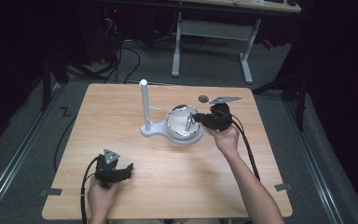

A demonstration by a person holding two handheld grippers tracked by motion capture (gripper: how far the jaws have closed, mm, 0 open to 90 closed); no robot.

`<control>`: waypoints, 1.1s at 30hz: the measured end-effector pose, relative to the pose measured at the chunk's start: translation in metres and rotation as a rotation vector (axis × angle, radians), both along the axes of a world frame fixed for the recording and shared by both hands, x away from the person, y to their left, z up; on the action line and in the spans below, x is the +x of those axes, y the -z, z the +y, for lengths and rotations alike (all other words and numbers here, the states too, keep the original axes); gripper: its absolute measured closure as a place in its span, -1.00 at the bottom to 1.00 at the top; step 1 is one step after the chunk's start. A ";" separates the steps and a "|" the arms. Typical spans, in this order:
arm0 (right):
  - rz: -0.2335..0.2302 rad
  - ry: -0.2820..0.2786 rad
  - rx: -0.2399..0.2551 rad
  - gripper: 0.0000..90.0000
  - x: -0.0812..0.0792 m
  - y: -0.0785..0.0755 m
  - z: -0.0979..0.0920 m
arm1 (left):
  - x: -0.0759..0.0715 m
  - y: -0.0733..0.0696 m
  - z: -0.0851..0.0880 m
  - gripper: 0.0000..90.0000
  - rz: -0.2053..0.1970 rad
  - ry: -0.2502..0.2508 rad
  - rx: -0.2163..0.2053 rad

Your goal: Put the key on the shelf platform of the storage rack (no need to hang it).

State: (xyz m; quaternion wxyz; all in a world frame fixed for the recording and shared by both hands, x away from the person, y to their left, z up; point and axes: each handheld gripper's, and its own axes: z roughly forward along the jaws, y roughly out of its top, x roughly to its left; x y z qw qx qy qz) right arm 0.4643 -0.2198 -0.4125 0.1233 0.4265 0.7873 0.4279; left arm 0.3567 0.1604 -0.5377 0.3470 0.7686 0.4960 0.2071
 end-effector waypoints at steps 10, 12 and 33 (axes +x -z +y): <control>0.015 -0.005 -0.021 0.83 0.008 0.010 0.012 | 0.000 0.000 0.000 -0.52 0.000 -0.001 -0.006; 0.024 -0.002 -0.024 0.83 0.009 0.011 0.015 | 0.000 0.000 0.001 -0.52 0.001 0.000 -0.007; 0.046 -0.006 -0.033 0.82 0.026 0.029 0.050 | 0.000 0.000 0.001 -0.53 0.001 0.001 -0.004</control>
